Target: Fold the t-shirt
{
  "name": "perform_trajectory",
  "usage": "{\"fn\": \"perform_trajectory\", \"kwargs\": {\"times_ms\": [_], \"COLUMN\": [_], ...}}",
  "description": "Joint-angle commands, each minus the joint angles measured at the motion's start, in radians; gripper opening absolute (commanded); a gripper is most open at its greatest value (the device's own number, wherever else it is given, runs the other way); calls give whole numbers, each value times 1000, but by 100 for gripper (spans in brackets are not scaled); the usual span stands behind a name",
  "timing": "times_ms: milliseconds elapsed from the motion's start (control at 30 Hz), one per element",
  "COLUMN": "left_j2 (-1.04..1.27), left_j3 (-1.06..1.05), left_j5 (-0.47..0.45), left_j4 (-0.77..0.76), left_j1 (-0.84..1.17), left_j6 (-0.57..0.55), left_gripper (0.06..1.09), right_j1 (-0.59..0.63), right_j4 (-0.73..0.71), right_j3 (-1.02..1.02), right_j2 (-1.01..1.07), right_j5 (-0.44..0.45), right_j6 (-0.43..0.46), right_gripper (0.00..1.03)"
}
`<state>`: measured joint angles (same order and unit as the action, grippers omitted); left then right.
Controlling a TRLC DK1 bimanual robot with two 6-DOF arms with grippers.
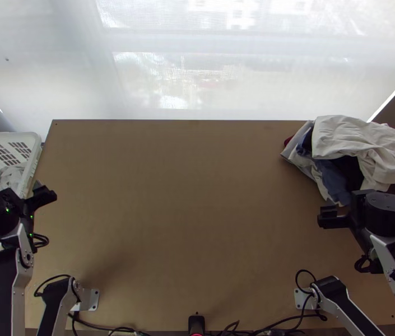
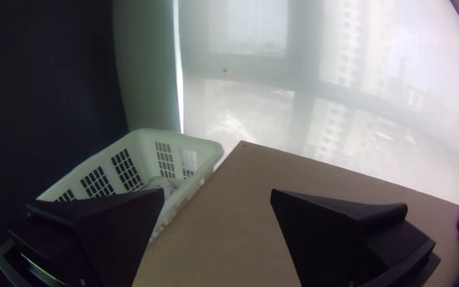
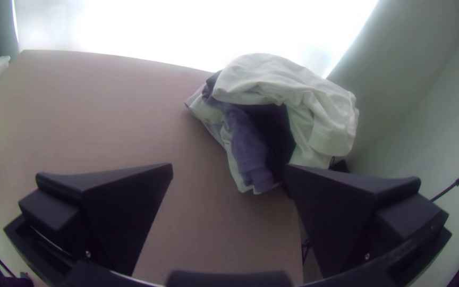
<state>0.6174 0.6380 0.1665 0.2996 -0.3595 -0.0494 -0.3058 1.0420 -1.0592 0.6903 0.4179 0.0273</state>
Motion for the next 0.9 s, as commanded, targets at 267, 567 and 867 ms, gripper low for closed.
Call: {"fn": "perform_trajectory", "kwargs": {"times_ms": [267,567,867], "left_j2": [567,1105,1522], "left_j3": [442,790,1031], "left_j5": [7,-2,-12], "left_j4": [-33,-14,32], "left_j1": [-268,-392,-429], "left_j6": [151,118,54], "left_gripper": [103,103,103], "right_j1": [-1,13,17], "right_j4": [21,46,144], "right_j3": [-2,-90,-108], "right_j2": [32,118,143], "right_j5": [-7,-5,-5], "right_j6": [10,23,54], "right_gripper": [98,98,98]}}
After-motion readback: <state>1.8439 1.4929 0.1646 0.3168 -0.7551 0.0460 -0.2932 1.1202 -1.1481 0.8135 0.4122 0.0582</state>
